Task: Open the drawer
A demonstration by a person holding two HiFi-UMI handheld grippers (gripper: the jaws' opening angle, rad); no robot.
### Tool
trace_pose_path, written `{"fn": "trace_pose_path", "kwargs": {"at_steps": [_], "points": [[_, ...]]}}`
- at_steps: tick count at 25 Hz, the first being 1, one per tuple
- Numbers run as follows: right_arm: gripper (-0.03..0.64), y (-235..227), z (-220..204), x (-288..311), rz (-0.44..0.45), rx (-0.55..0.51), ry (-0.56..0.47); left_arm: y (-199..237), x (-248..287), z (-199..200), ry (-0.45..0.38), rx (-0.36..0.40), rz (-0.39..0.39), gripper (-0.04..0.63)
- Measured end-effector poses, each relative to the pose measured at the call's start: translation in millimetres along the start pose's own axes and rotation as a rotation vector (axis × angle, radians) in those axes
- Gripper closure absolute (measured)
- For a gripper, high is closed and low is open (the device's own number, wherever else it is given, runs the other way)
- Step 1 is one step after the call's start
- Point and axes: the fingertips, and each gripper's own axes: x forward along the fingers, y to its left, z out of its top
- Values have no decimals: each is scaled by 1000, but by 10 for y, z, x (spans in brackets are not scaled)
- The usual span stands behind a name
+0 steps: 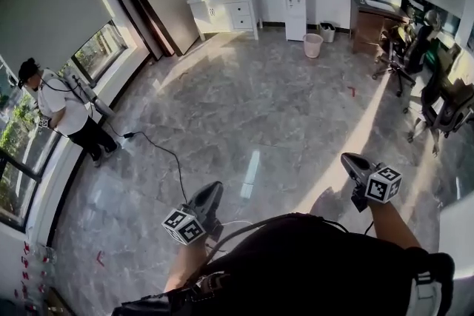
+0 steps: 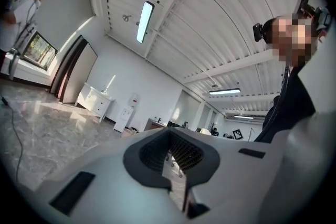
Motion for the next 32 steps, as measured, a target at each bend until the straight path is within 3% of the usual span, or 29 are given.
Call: {"fn": "trace_pose_path", "kwargs": {"at_steps": [11,16,24,32], "points": [[615,-1558,1074,991,169,-47,14,174,1605,340,-124,18,117,595],[615,-2141,1172,1263,183,-18,30,227,2251,247,-89,4,126,595],[615,-2601,1104,1753,136,27,50,793,2742,290,-53,-25,114,595],[615,-2465,1410,2796,42,-9,1,1965,3067,845,-36,-27,-5,595]]}}
